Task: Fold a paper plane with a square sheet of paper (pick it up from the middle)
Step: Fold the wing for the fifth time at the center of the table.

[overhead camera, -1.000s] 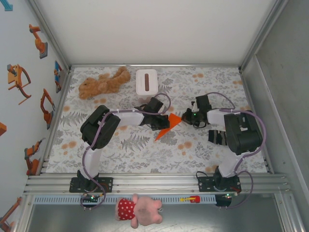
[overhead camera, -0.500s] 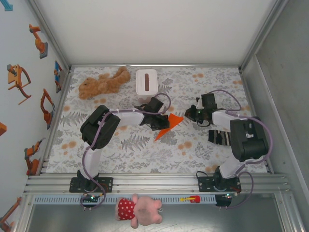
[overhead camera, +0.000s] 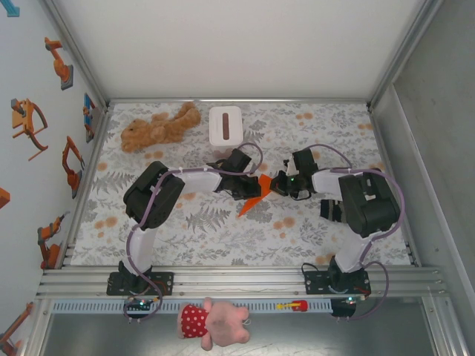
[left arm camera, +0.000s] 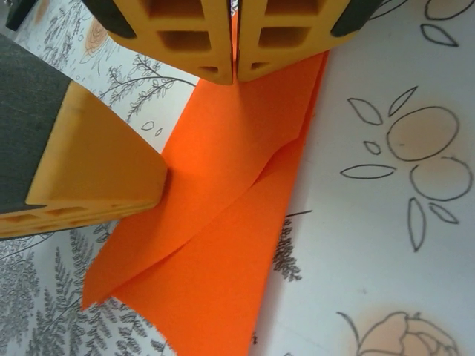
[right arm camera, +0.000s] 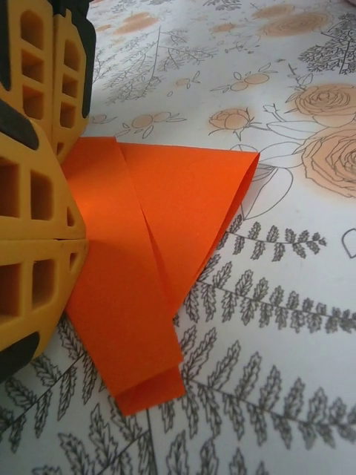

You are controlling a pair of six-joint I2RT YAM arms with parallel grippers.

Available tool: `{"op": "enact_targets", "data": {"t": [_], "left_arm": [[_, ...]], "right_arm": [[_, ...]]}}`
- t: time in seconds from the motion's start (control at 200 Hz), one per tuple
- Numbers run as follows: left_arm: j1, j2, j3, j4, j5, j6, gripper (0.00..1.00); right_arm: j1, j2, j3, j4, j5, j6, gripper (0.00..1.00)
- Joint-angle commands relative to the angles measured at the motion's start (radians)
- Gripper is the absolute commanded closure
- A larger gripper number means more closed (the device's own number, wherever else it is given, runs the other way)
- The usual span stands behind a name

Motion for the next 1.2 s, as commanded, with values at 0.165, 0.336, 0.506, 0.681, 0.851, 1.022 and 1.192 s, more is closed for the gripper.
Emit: {"op": "enact_targets", "data": {"t": [0.165,0.336,0.506,0.681,0.851,1.022,1.192], "left_arm": [[-0.014,0.015,0.041,0.053,0.043,0.022,0.89],[-0.013,0.050,0.054,0.038,0.027,0.024,0.91],[-0.007,0.063,0.033,-0.004,-0.004,0.038,0.92],[-0.001,0.021,-0.061,0.038,0.020,0.015,0.91],[-0.003,-0.081,-0.178,0.047,0.047,0.012,0.88],[-0.012,-0.203,-0.293,0.008,0.039,0.042,0.86],[-0.022,-0.285,-0.352,-0.057,0.016,0.077,0.86]], "right_arm": [[0.002,0.050,0.031,-0.041,0.028,-0.018,1.00],[0.000,0.058,0.035,-0.048,0.032,-0.019,1.00],[0.001,0.066,0.042,-0.064,0.041,-0.032,1.00],[-0.002,0.087,0.064,-0.100,0.071,-0.054,1.00],[-0.009,0.114,0.085,-0.122,0.084,-0.069,1.00],[-0.013,0.121,0.101,-0.136,0.085,-0.083,1.00],[-0.011,0.110,0.119,-0.149,0.066,-0.096,1.00]]}}
